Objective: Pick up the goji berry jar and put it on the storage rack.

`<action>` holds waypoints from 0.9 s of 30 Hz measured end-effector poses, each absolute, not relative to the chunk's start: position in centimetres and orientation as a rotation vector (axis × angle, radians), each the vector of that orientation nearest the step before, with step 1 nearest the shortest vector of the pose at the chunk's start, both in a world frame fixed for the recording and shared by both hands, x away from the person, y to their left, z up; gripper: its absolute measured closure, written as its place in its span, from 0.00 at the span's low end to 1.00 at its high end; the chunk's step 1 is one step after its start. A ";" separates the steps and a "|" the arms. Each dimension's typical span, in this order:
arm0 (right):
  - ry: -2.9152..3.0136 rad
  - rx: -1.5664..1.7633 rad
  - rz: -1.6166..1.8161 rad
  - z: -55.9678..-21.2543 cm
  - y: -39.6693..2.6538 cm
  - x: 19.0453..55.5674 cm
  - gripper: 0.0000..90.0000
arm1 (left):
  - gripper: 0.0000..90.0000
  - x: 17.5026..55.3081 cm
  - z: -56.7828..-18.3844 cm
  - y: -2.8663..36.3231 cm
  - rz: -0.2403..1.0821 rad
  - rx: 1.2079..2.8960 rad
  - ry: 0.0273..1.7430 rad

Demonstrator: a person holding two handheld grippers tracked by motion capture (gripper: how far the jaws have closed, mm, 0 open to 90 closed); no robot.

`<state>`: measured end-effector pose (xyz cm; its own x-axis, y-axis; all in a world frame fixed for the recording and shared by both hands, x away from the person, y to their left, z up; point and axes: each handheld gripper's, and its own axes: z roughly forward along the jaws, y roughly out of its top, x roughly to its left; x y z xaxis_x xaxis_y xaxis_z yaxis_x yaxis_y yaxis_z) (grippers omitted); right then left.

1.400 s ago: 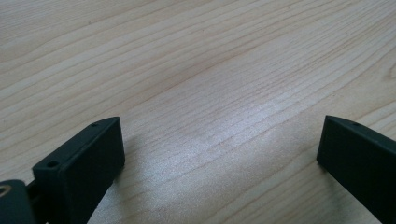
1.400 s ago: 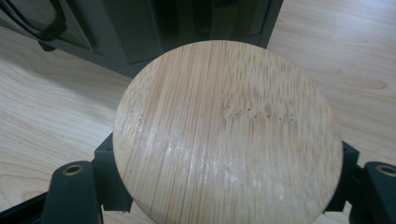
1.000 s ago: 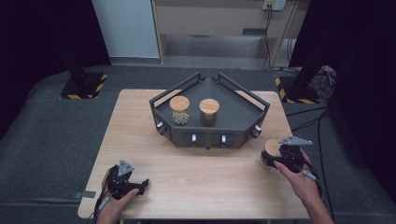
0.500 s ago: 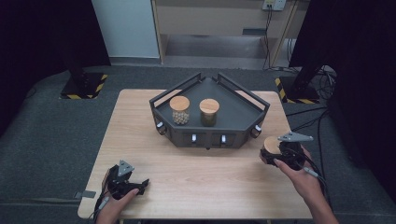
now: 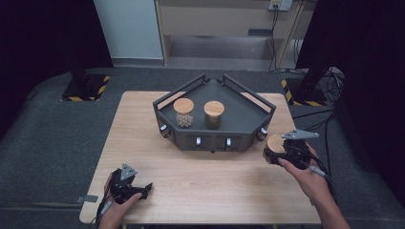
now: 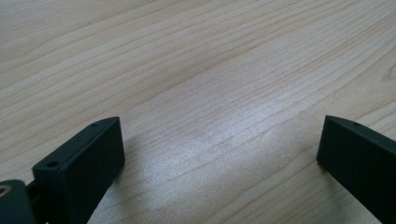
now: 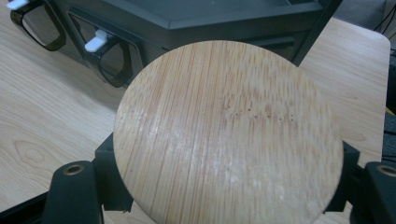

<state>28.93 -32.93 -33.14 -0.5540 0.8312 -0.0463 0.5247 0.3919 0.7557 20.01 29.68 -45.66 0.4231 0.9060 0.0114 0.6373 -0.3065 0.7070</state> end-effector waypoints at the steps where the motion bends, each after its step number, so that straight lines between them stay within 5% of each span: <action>1: 2.236 1.167 0.990 -33.0 -32.9 29.0 0.29 | 0.00 20.0 -45.7 29.7 0.552 2.051 1.299; 27: 2.271 1.108 0.996 -29.3 -31.3 30.5 0.29 | 0.00 20.0 -45.7 29.7 0.552 2.052 1.299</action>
<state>30.54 -31.25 -29.35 -0.5927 0.8033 -0.0590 0.5006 0.4248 0.7543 20.01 29.68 -45.66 0.4231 0.9060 0.0114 0.6375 -0.3065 0.7069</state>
